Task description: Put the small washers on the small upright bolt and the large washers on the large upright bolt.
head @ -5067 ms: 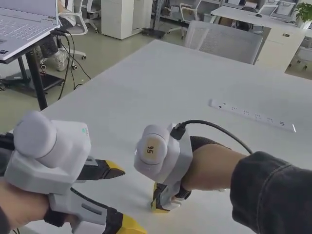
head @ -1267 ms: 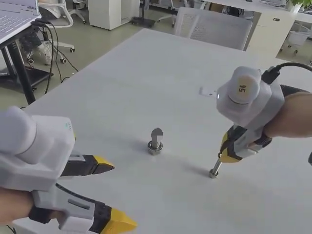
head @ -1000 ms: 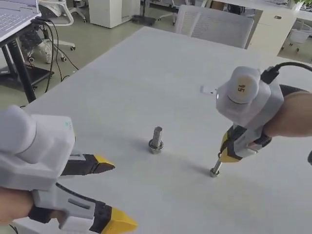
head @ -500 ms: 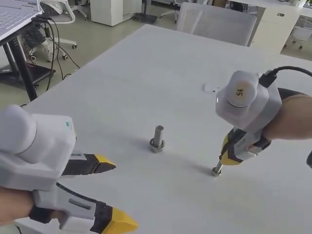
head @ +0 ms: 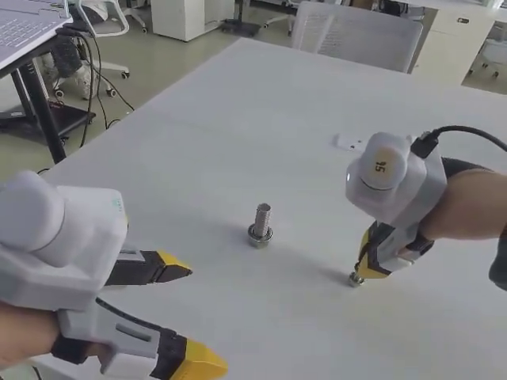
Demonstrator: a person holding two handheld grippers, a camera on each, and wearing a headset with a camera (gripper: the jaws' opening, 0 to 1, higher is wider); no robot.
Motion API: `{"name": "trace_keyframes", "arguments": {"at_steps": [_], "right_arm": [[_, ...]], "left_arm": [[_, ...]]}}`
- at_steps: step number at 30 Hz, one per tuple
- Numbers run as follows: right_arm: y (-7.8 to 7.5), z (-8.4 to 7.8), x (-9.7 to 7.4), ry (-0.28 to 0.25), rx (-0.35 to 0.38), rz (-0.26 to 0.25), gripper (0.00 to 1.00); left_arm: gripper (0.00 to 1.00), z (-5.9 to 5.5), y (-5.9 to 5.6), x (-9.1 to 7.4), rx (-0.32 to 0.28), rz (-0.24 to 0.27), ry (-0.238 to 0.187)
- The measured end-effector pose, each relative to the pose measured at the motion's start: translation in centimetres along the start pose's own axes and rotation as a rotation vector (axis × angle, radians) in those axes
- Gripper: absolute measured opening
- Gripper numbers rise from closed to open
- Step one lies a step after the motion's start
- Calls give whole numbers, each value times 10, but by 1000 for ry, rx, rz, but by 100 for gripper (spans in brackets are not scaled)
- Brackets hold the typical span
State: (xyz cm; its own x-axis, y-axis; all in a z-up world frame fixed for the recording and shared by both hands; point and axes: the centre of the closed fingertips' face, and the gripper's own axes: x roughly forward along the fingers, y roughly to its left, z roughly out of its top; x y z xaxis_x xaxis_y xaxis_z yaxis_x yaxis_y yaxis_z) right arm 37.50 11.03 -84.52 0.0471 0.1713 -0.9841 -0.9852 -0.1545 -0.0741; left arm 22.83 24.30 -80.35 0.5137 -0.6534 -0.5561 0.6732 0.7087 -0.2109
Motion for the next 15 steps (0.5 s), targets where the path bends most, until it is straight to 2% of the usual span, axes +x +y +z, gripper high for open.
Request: {"name": "trace_keyframes", "arguments": {"at_steps": [15], "right_arm": [[3, -2, 12, 2, 10, 10, 14]], "left_arm": [[74, -2, -2, -1, -3, -4, 4]]}}
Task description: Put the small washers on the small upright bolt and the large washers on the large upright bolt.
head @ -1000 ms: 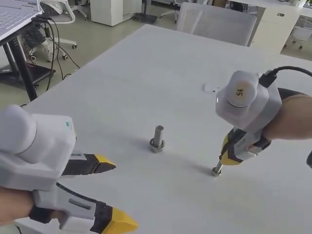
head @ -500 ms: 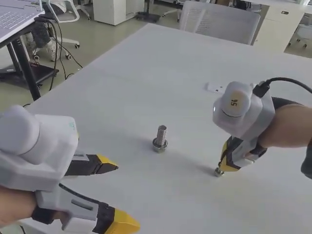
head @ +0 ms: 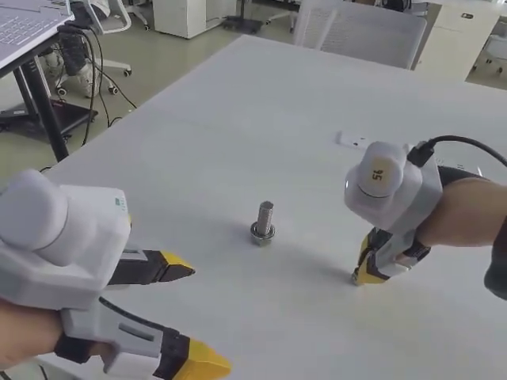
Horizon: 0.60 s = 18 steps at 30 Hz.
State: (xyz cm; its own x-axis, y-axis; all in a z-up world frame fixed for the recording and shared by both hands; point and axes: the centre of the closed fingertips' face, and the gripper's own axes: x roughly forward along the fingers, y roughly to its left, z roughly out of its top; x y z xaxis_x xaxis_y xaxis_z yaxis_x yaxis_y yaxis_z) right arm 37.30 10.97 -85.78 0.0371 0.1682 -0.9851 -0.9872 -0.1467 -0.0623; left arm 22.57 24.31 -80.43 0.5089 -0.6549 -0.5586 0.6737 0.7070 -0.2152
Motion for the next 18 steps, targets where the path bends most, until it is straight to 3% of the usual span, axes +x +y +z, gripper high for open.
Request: {"name": "trace_keyframes", "arguments": {"at_steps": [18], "right_arm": [[4, 6, 2, -26, 24, 0, 18]], "left_arm": [[74, -4, -1, -3, -1, -1, 6]]}}
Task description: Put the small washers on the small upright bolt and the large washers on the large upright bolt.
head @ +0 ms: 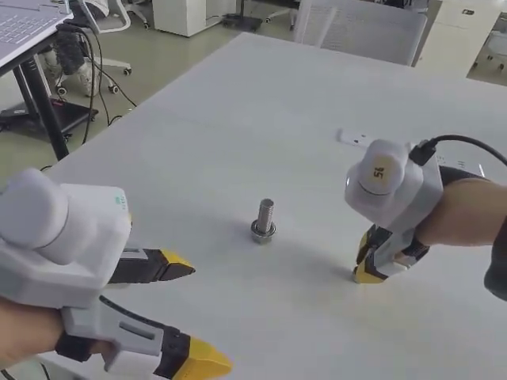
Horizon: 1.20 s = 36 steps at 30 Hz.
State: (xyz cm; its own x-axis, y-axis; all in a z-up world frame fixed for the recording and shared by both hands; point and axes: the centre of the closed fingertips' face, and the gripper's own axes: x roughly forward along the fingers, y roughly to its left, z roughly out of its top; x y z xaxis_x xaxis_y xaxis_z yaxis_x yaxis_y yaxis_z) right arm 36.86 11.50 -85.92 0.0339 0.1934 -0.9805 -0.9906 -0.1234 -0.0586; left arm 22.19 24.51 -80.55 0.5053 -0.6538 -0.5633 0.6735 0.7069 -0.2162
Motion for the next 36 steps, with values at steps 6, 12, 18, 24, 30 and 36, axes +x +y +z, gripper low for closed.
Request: {"name": "trace_keyframes", "arguments": {"at_steps": [6, 12, 18, 24, 30, 36], "right_arm": [[-1, -1, -2, -10, 9, -10, 22], [1, -3, -5, -26, 30, -17, 30], [-1, -4, -5, -46, 51, -25, 37], [-2, -4, -8, -74, 84, -45, 49], [-4, -5, -12, -107, 106, -73, 63], [-5, -4, -15, -142, 122, -100, 73]], "left_arm": [[74, 1, 0, 1, 0, -2, 1], [74, 0, -2, 2, 3, -5, 4], [74, 0, -2, 3, 5, -8, 7], [74, 0, -2, 3, 5, -10, 9], [74, -1, -2, 4, 7, -13, 16], [75, -1, -2, 5, 9, -17, 20]]}}
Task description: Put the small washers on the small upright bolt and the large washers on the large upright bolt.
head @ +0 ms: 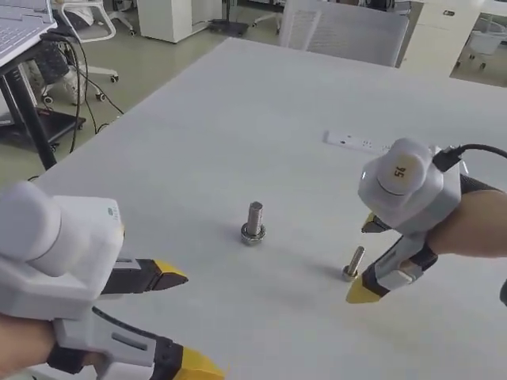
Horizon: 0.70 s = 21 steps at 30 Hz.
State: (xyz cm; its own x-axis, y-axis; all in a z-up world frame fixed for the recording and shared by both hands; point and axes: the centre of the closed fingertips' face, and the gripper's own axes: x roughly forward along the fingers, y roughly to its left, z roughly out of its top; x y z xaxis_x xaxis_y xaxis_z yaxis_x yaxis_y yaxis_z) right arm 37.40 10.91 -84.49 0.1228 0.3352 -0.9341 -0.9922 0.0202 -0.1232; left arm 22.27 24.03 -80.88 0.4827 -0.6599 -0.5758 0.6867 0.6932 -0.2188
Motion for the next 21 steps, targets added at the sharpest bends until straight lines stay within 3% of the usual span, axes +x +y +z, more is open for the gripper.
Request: {"name": "trace_keyframes", "arguments": {"at_steps": [8, 21], "right_arm": [[-1, 5, -8, -71, 48, -43, 84], [5, 7, -28, -164, 105, -102, 91]], "left_arm": [[75, 0, -1, 1, 4, -3, -1], [75, 1, -5, 3, 17, -15, -2]]}}
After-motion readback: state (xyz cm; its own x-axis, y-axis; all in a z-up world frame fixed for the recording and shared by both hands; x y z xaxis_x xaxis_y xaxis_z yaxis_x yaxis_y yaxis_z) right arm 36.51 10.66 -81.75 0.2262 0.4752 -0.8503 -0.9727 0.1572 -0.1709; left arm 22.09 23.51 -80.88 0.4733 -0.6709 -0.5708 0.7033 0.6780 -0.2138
